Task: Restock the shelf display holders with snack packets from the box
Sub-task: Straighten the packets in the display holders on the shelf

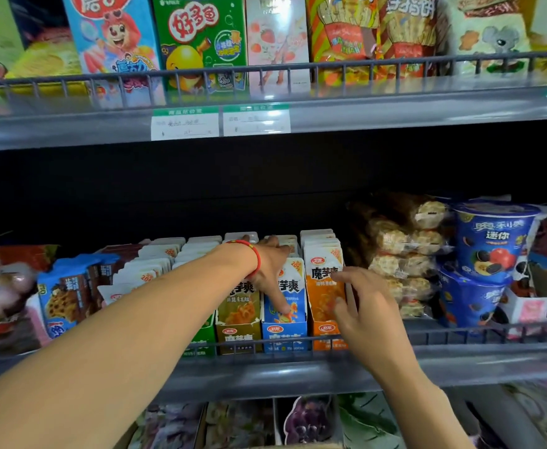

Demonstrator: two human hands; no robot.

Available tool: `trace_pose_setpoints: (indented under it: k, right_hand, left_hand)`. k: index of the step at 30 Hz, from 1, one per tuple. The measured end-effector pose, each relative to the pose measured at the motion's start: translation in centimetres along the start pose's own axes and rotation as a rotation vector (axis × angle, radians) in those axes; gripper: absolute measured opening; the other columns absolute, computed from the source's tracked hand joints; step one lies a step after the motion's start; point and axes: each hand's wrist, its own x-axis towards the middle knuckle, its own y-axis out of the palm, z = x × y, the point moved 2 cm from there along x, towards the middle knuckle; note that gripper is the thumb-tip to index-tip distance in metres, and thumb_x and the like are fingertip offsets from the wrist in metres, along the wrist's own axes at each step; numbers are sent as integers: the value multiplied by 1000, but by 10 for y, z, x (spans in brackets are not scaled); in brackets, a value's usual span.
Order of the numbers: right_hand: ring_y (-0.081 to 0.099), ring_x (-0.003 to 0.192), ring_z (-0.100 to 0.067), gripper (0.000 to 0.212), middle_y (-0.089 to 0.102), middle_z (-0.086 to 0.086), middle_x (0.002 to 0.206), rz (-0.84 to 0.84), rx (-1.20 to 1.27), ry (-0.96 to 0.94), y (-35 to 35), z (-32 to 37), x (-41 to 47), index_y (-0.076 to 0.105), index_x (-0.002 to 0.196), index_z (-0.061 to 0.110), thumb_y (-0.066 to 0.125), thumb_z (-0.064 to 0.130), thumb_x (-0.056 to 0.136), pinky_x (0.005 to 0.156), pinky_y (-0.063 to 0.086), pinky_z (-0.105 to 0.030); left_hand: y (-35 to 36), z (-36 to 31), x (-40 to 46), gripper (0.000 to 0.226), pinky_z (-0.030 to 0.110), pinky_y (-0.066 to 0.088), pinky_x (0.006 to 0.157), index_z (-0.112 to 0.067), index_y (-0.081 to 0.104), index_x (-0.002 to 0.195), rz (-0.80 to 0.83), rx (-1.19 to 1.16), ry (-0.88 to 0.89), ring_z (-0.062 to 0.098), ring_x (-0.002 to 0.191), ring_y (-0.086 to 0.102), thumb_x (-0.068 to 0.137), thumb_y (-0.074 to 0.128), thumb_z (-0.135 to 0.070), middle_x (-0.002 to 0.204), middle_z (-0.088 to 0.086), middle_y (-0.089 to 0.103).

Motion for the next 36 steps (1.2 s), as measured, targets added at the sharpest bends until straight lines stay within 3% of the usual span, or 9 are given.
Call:
trace_pose_setpoints:
  k: [4,7,11,13,15,19,25,32,36]
  right_hand:
    - [47,127,-13,44,58,0,133,25,-23,-21,12,-7,-14,63,128,15,73,10,86,108,28,-26]
    - [49,129,-21,50,57,-2,134,86,-55,-44,22,-14,-18,62,130,14,77,16,82,110,34,-32]
    - [42,140,-25,55,56,-1,140,144,-146,-85,25,-21,-21,61,132,19,69,35,81,118,33,-50]
    - [33,148,-21,47,58,5,139,176,-176,-101,24,-23,-24,62,129,24,67,41,85,122,22,-50]
    - [27,151,-19,35,61,6,137,187,-199,-109,24,-24,-25,66,122,25,70,38,90,123,15,-48]
    - [23,153,-19,16,65,1,135,193,-207,-109,23,-25,-26,71,107,24,71,32,93,123,15,-49]
    - [12,156,-14,12,60,4,141,204,-194,-98,21,-24,-28,67,106,26,65,35,98,125,6,-45]
    - [9,156,-13,13,59,2,143,207,-182,-87,19,-21,-30,66,108,25,64,34,98,125,4,-44]
    - [6,156,-12,17,54,2,148,225,-194,-96,18,-20,-31,65,113,26,61,36,99,126,3,-45]
  left_hand:
    - [-4,-2,0,145,43,18,125,-18,0,161,-14,-27,-8,29,156,0,56,88,-65,169,4,-8]
    - [-4,-4,-3,148,44,13,127,-16,-8,160,-15,-18,1,28,157,-3,59,88,-64,169,6,-12]
    - [1,-4,-10,147,56,20,123,-26,-10,157,-44,-45,55,31,147,34,55,88,-67,165,8,27]
    - [5,-7,-18,141,64,18,120,-38,-7,152,-134,22,108,32,137,47,52,87,-70,153,7,45]
    - [8,-12,-27,140,69,15,118,-42,-8,152,-199,116,124,33,133,50,51,85,-72,146,8,51]
    - [16,-21,-47,126,63,23,117,-35,8,152,-389,231,112,29,122,57,57,83,-71,134,6,56]
    - [30,-21,-65,92,52,38,108,-40,19,148,-499,100,112,22,105,59,76,71,-63,130,2,53]
    - [15,-33,-49,108,62,37,110,-36,15,151,-472,360,145,27,116,62,69,81,-63,139,1,52]
    - [22,-35,-38,111,61,41,104,-34,16,145,-537,448,111,33,119,59,62,85,-62,143,7,48]
